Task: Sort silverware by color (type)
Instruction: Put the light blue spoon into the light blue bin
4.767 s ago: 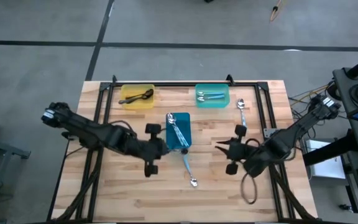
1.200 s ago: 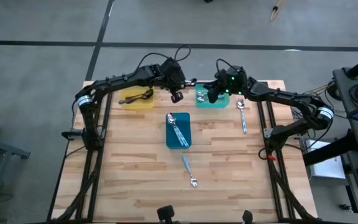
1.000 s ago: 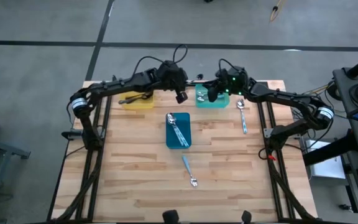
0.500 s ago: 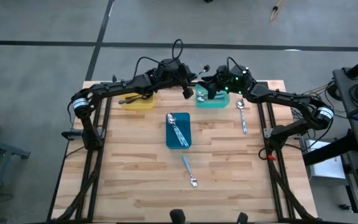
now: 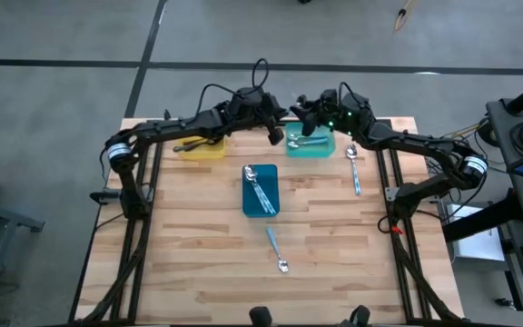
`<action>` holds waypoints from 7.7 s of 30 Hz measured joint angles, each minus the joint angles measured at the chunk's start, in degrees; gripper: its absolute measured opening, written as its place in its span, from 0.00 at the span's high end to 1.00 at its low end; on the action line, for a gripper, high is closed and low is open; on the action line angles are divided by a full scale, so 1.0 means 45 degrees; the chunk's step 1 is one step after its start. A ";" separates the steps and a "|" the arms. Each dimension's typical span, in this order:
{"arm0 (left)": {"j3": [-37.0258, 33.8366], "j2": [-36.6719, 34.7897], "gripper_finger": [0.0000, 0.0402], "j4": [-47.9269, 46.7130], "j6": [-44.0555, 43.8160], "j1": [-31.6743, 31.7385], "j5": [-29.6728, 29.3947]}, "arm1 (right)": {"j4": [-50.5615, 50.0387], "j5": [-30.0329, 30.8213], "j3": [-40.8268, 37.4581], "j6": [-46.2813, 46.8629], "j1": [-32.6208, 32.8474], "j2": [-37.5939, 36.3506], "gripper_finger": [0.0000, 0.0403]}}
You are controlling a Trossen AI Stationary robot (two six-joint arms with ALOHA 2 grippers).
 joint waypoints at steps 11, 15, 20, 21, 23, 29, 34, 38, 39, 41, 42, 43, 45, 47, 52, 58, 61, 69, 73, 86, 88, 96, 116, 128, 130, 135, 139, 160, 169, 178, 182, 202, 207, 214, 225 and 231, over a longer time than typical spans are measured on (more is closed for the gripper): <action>0.0005 0.0266 0.97 0.1071 -0.0204 -0.0305 0.0000 | 0.0428 0.0373 0.0010 -0.0434 -0.0005 0.0000 0.58; 0.0005 0.0266 0.97 0.1183 -0.0325 -0.0297 -0.0002 | 0.0439 0.0381 0.0010 -0.0777 -0.0005 0.0000 0.69; 0.0005 0.0266 0.96 0.1407 -0.0442 -0.0295 -0.0010 | 0.0535 0.0449 0.0018 -0.1443 0.0019 0.0000 0.89; 0.0005 0.0266 0.95 0.1431 -0.0434 -0.0295 -0.0011 | 0.0558 0.0371 0.0027 -0.1539 0.0027 0.0000 0.93; 0.0005 0.0266 0.95 0.1453 -0.0432 -0.0295 -0.0010 | 0.0560 0.0345 0.0034 -0.1641 0.0044 -0.0005 0.96; 0.0005 0.0271 0.94 0.1368 -0.0432 -0.0305 0.0012 | 0.0434 -0.0157 0.0034 -0.2156 0.0014 -0.0015 0.98; 0.0005 0.0266 0.93 0.0939 -0.0412 -0.0283 0.0599 | -0.0340 -0.0302 0.0034 -0.2615 0.0010 -0.0202 0.98; 0.0014 0.0093 0.87 0.0955 -0.0334 -0.0265 0.1439 | -0.1978 0.0086 0.0387 -0.3206 -0.0114 -0.0315 0.98; 0.0019 0.0073 0.85 0.0955 -0.0281 -0.0286 0.1451 | -0.2452 0.0066 0.0577 -0.3295 -0.0110 -0.0345 0.98; 0.0019 0.0072 0.80 0.0889 -0.0106 -0.0281 0.1491 | -0.3245 -0.0143 0.1034 -0.3541 -0.0051 -0.0395 0.98; 0.0017 0.0070 0.78 0.0827 -0.0050 -0.0269 0.1491 | -0.3872 -0.0253 0.1292 -0.3748 -0.0029 -0.0403 0.98; 0.0015 0.0035 0.76 0.0819 0.0018 -0.0257 0.1542 | -0.4830 -0.0279 0.1588 -0.4053 -0.0028 -0.0404 0.98; 0.0015 -0.0106 0.73 0.0834 0.0203 -0.0221 0.2056 | -0.7028 -0.0236 0.2259 -0.4911 -0.0059 -0.0383 0.98; 0.0015 -0.0246 0.70 0.0913 0.0407 -0.0141 0.3061 | -0.9311 -0.0220 0.2955 -0.5884 -0.0061 -0.0374 0.98; 0.0015 -0.0290 0.66 0.0834 0.0809 0.0366 0.6889 | -1.2724 -0.0439 0.3840 -0.7506 0.0002 -0.0392 0.98; 0.0015 0.0527 0.66 0.2217 0.0327 0.0840 0.8175 | -1.3102 -0.0457 0.3930 -0.7542 -0.0005 -0.0393 0.98; 0.0010 0.1099 0.66 0.3555 0.0126 0.0856 0.8962 | -1.3111 -0.0685 0.3854 -0.7544 -0.0005 -0.0389 0.98; 0.0005 0.2126 0.66 0.6279 -0.0782 0.0866 0.9240 | -1.3104 -0.0773 0.3818 -0.7513 -0.0005 -0.0389 0.98; 0.0005 0.2427 0.66 0.6736 -0.0914 0.0875 0.9072 | -1.3097 -0.0773 0.3818 -0.7518 -0.0005 -0.0389 0.98; 0.0061 0.3116 0.66 0.8132 -0.1127 0.0899 0.8829 | -1.3082 -0.0773 0.3813 -0.7513 -0.0005 -0.0389 0.98; 0.0244 0.3341 0.66 0.8109 -0.1185 0.0899 0.8763 | -1.3079 -0.0778 0.3810 -0.7518 0.0000 -0.0389 0.98; 0.1324 0.4241 0.66 0.8052 -0.1515 0.0910 0.8806 | -1.3096 -0.0778 0.3798 -0.7522 -0.0005 -0.0389 0.98; 0.1472 0.4458 0.98 0.7956 -0.1652 0.0909 0.9141 | -1.3087 -0.0773 0.3798 -0.7659 -0.0005 -0.0384 0.98; 0.1468 0.4453 1.00 0.7909 -0.3321 0.1243 0.8726 | -1.2596 -0.0510 0.3798 -0.6898 -0.0015 -0.0384 0.84; 0.1460 0.4453 1.00 0.7855 -0.3452 0.1300 0.8677 | -1.2431 -0.0091 0.3798 -0.6804 -0.0011 -0.0384 0.78; 0.1457 0.4443 1.00 0.7848 -0.3560 0.1420 0.8103 | -1.2329 0.1578 0.3905 -0.6700 -0.0008 -0.0384 0.65; 0.1452 0.4355 1.00 0.7764 -0.3729 0.1569 0.7542 | -1.2329 0.1807 0.4189 -0.6580 -0.0032 -0.0384 0.59; 0.1443 0.3831 1.00 0.7416 -0.5387 0.1793 0.4440 | -1.0102 0.3361 0.2957 -0.5939 -0.0005 -0.0369 0.59; 0.1443 0.3793 1.00 0.7449 -0.5697 0.1788 0.4990 | -0.7308 0.3934 0.1681 -0.5910 -0.0005 -0.0364 0.65; 0.1443 0.3793 1.00 0.7505 -0.5777 0.1737 0.5032 | -0.6791 0.4313 0.1557 -0.6236 0.0000 -0.0364 0.74; 0.1443 0.3793 1.00 0.7619 -0.5857 0.1559 0.5011 | -0.6464 0.4284 0.1530 -0.6378 0.0000 -0.0364 0.79; 0.1438 0.3793 1.00 0.7503 -0.6052 0.1503 0.5219 | -0.7269 0.4225 0.1816 -0.6316 0.0005 -0.0359 0.96; 0.1438 0.3793 0.97 0.7420 -0.5923 0.1589 0.5419 | -0.8534 0.4380 0.2452 -0.6265 -0.0039 -0.0355 0.97; 0.1438 0.3793 0.91 0.7263 -0.5736 0.1983 0.7401 | -1.0445 0.4279 0.3440 -0.6304 -0.0029 -0.0355 0.97; 0.1433 0.3223 0.83 0.7265 -0.6780 0.2975 1.0805 | -1.1284 0.3425 0.4727 -0.7352 -0.0113 0.0928 0.97; 0.1399 0.2047 0.83 0.7164 -0.6790 0.3361 1.1787 | -1.3271 0.2639 0.6539 -0.8515 -0.0597 0.2846 0.97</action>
